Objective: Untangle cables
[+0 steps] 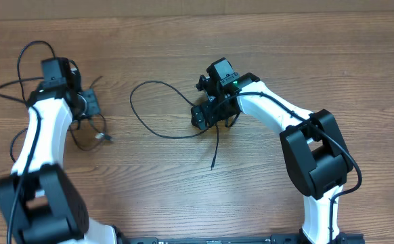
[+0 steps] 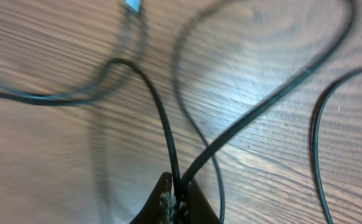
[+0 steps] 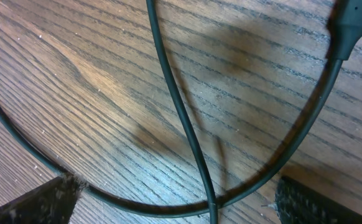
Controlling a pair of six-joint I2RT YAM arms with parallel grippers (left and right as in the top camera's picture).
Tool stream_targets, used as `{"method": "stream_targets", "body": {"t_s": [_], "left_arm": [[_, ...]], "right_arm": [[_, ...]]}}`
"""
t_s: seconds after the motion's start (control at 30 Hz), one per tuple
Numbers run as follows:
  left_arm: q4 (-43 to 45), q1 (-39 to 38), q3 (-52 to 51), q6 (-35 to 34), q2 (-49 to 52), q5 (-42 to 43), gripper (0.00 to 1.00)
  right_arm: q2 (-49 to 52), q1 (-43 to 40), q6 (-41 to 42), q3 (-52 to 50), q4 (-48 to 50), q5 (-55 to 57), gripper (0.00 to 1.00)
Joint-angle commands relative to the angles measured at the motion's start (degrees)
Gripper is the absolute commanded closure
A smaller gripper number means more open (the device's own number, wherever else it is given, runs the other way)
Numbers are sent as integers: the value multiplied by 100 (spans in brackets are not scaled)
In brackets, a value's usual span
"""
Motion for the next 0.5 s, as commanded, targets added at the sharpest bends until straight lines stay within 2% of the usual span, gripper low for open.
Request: {"method": "stream_targets", "body": {"t_s": [0.0,0.27,0.33,0.47], "left_arm": [[-44,-9,157,-116,-470,-1014,96],[-476,107,153,-1425,-581,-3654,96],[-472,223,142,-1637,-581,-3842,96],[-120,527,-15,-1711,-581,-3698,96]], "right_arm": [[26,0,2,-63,31,-50,0],[26,0,2,-63,31,-50,0],[26,0,2,-63,31,-50,0],[26,0,2,-63,31,-50,0]]}}
